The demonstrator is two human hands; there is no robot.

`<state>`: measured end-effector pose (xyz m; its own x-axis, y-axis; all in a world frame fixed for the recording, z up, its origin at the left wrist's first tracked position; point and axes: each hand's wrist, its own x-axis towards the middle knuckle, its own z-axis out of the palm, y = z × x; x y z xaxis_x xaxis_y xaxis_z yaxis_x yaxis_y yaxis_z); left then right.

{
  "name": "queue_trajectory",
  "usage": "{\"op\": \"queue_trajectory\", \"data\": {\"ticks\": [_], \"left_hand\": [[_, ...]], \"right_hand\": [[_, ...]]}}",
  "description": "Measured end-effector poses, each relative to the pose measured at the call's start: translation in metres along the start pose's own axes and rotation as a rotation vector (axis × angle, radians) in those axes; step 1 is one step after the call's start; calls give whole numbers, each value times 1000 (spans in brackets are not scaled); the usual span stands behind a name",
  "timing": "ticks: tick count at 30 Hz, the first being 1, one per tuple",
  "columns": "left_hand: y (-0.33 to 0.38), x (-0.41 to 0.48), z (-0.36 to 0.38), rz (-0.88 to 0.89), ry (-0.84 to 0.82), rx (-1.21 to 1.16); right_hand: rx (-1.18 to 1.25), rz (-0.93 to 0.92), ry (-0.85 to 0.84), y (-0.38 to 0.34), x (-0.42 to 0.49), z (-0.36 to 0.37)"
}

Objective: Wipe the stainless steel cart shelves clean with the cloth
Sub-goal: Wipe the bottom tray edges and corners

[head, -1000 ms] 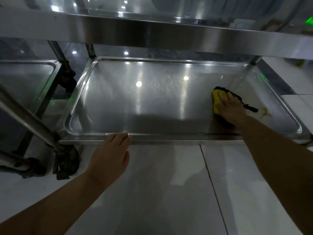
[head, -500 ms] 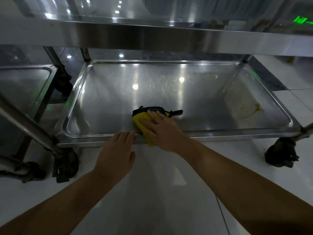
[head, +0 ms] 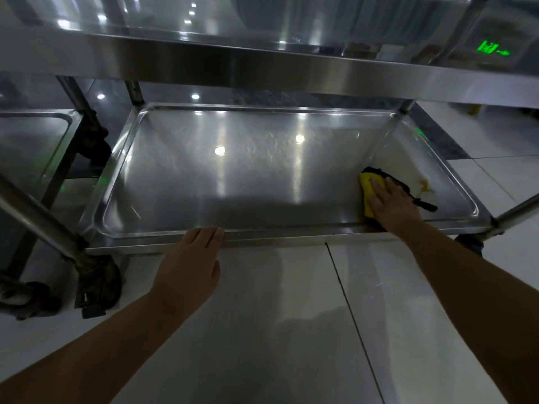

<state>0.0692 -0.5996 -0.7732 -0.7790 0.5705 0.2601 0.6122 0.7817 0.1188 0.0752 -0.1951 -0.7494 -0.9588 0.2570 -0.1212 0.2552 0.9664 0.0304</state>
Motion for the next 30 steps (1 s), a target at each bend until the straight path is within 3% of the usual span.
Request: {"op": "queue_trajectory", "data": {"ticks": [2, 4, 9, 13, 16, 21, 30], "left_hand": [[0, 0, 0, -1, -2, 1], [1, 1, 1, -16, -5, -20], [3, 1, 0, -44, -37, -25], [11, -2, 1, -76, -104, 34], [20, 3, 3, -74, -87, 64], [42, 39, 6, 86, -62, 83], [100, 110, 30, 347, -114, 102]], "right_hand": [[-67, 91, -72, -6, -8, 6], [-39, 61, -7, -29, -21, 11], [99, -174, 259, -141, -66, 25], [-9, -464, 416, -192, -86, 48], [7, -542, 497, -164, -71, 53], [43, -353, 578, -74, -70, 56], [108, 69, 382, 100, -79, 44]]}}
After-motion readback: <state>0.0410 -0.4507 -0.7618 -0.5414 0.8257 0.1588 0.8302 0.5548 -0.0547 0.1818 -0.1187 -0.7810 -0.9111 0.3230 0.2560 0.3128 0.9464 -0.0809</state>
